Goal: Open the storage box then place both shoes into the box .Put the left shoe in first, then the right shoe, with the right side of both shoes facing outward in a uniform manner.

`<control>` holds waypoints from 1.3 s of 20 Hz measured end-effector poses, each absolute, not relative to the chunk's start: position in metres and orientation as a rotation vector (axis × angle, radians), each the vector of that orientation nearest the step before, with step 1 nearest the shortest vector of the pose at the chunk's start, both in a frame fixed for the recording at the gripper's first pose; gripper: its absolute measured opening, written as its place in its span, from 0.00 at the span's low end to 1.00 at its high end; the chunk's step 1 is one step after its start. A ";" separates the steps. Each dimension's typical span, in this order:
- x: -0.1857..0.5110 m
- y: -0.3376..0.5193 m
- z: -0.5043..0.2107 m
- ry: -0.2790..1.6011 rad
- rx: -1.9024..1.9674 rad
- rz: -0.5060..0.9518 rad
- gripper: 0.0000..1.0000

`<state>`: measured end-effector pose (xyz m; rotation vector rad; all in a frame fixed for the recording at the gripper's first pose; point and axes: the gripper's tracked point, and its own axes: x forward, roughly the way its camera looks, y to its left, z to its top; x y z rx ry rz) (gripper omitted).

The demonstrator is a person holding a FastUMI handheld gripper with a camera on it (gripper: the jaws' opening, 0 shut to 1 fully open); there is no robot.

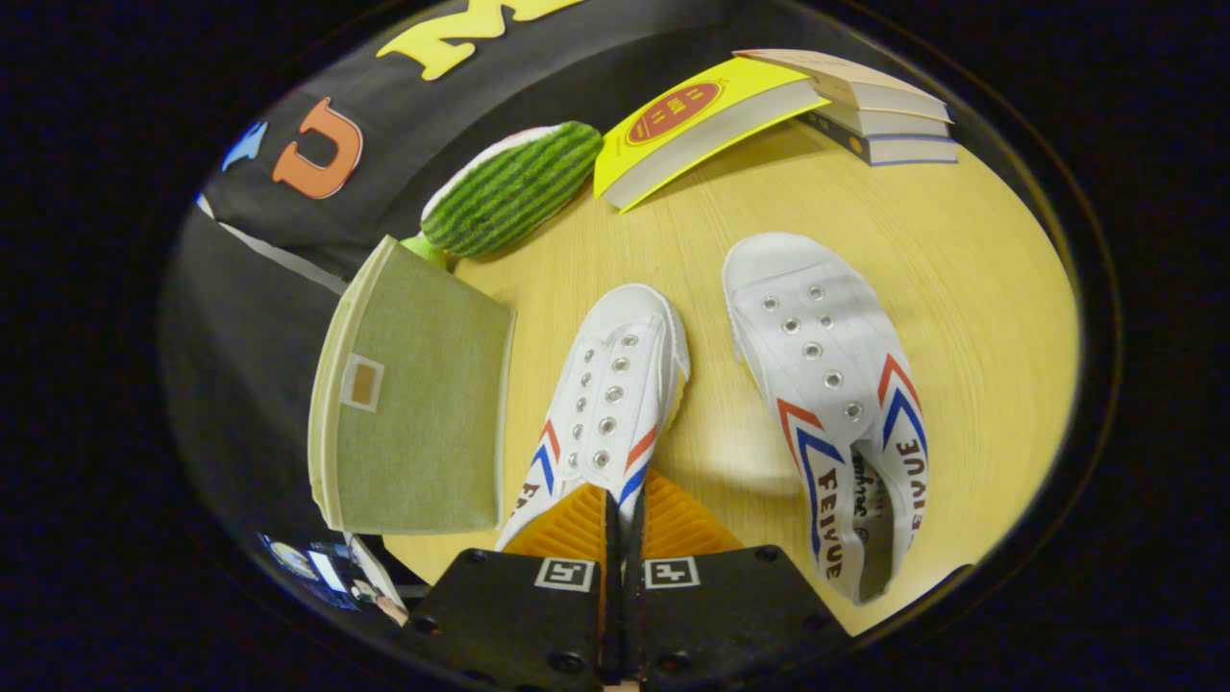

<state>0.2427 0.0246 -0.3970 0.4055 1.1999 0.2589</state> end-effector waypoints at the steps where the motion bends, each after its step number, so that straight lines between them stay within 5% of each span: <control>1: 0.245 0.027 -0.389 1.176 0.418 0.263 0.05; 8: 0.264 0.054 -0.310 1.008 0.434 0.238 0.06; 15: 0.269 0.141 -0.233 0.902 0.532 0.365 0.06; 22: 0.267 0.247 -0.233 0.900 0.599 0.459 0.05; 26: 0.275 0.280 -0.275 0.940 0.516 0.389 0.05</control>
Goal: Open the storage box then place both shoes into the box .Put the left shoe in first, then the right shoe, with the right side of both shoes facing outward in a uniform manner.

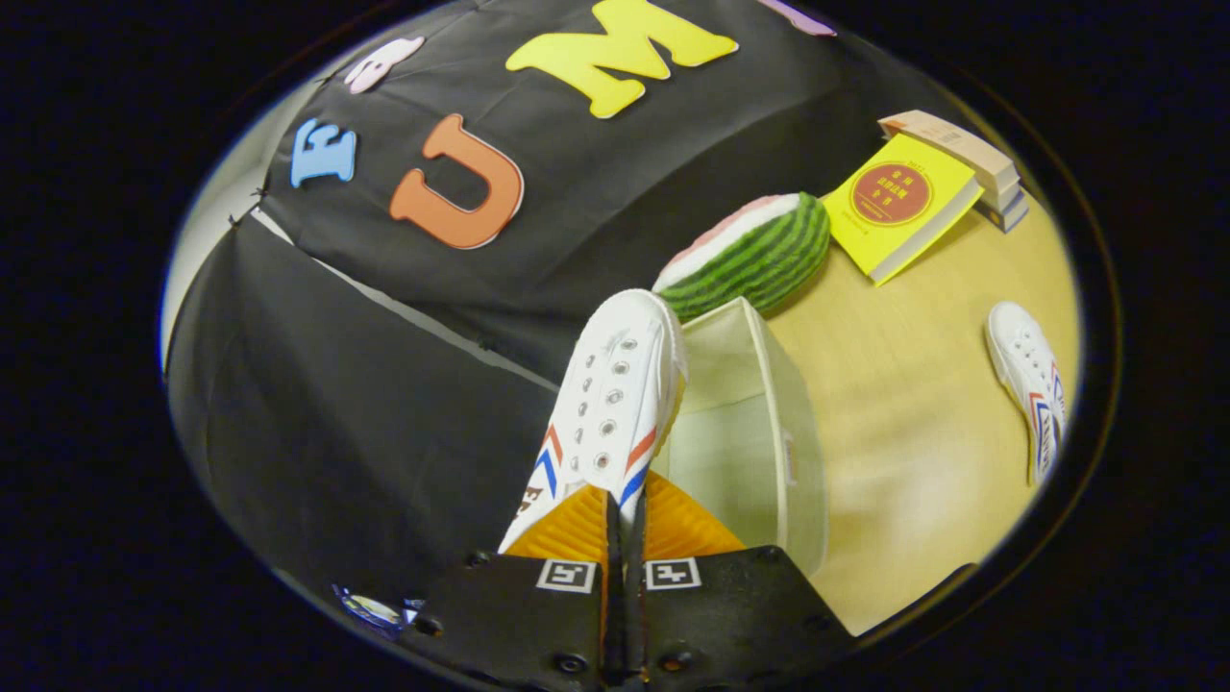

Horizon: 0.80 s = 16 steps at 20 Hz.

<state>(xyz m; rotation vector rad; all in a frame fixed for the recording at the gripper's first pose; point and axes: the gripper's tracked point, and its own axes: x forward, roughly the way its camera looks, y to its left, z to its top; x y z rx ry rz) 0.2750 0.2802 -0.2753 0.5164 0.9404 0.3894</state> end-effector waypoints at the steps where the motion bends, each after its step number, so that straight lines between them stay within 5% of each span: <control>1: 0.274 0.288 -0.284 0.940 0.475 0.382 0.06; 10: 0.259 0.338 -0.338 1.026 0.386 0.387 0.11; 12: 0.253 0.349 -0.343 1.054 0.376 0.457 0.23; 13: 0.246 0.350 -0.335 1.071 0.349 0.503 0.39; 16: 0.241 0.327 -0.328 1.059 0.236 0.438 0.65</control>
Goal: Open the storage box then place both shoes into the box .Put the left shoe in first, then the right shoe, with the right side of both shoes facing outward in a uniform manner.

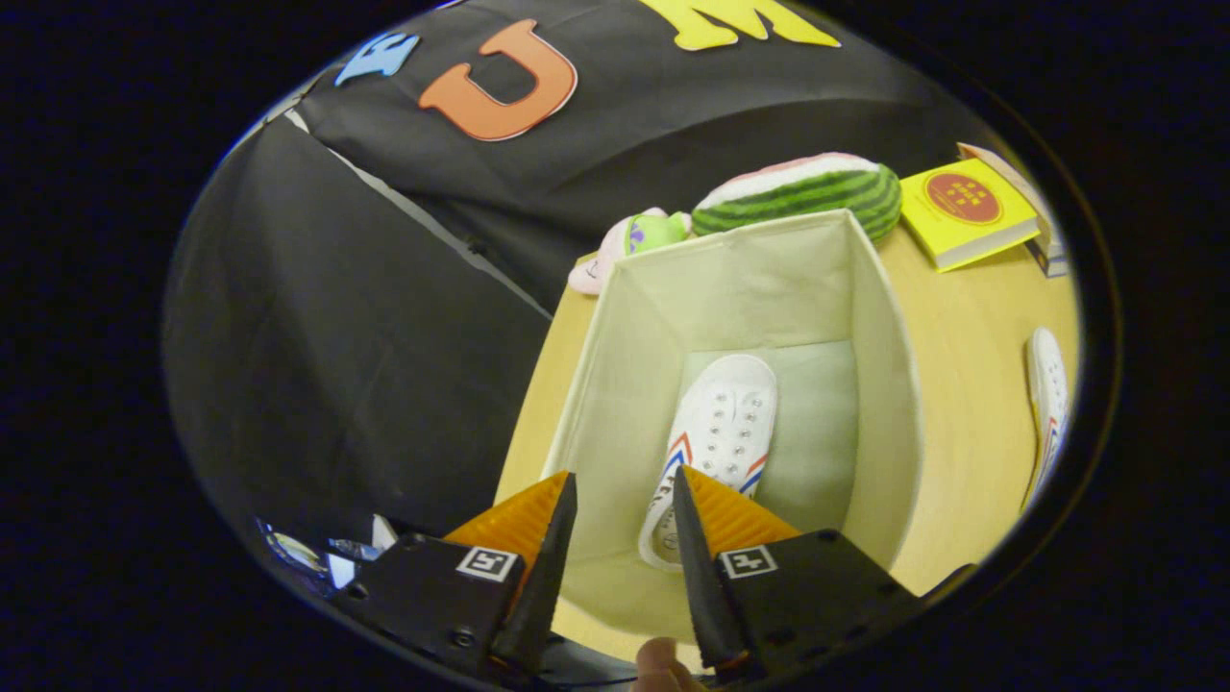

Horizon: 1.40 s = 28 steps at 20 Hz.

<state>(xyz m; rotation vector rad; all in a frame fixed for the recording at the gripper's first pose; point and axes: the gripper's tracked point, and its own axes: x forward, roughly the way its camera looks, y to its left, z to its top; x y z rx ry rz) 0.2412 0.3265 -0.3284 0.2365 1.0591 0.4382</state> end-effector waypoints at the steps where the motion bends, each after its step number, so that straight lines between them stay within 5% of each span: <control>1: 0.240 0.318 -0.325 1.055 0.206 0.421 0.74; 4: 0.244 0.286 -0.307 1.007 0.105 0.387 0.99; 13: 0.242 0.159 -0.278 0.976 0.052 0.285 0.99; 28: 0.258 -0.118 -0.383 1.184 -0.059 -0.075 0.99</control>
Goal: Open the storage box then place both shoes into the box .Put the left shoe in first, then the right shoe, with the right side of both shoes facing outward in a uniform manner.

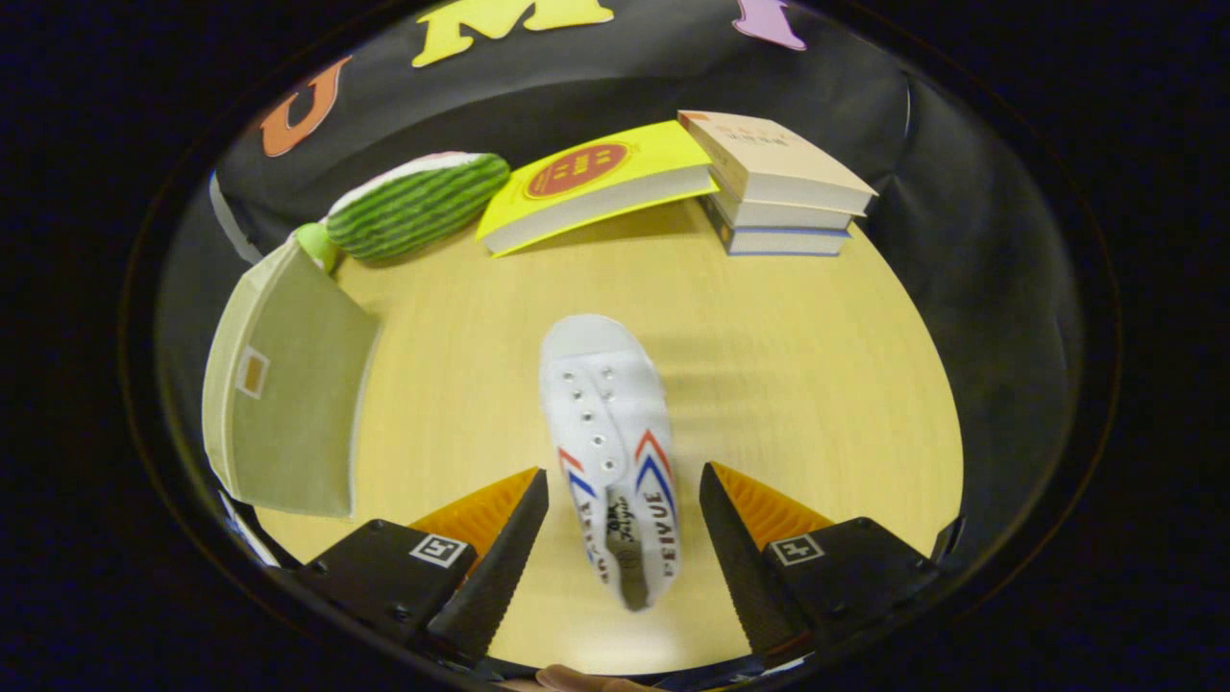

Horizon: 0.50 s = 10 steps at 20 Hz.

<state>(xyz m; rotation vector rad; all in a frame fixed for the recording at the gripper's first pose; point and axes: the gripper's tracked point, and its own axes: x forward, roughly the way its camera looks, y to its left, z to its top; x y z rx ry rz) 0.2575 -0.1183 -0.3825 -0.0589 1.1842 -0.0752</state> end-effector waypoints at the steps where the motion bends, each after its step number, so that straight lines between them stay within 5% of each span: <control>1: 0.258 -0.130 -0.388 1.196 -0.062 -0.089 0.99; 8: 0.255 -0.138 -0.413 1.279 -0.059 0.014 0.92; 10: 0.255 -0.125 -0.417 1.287 -0.034 0.061 0.60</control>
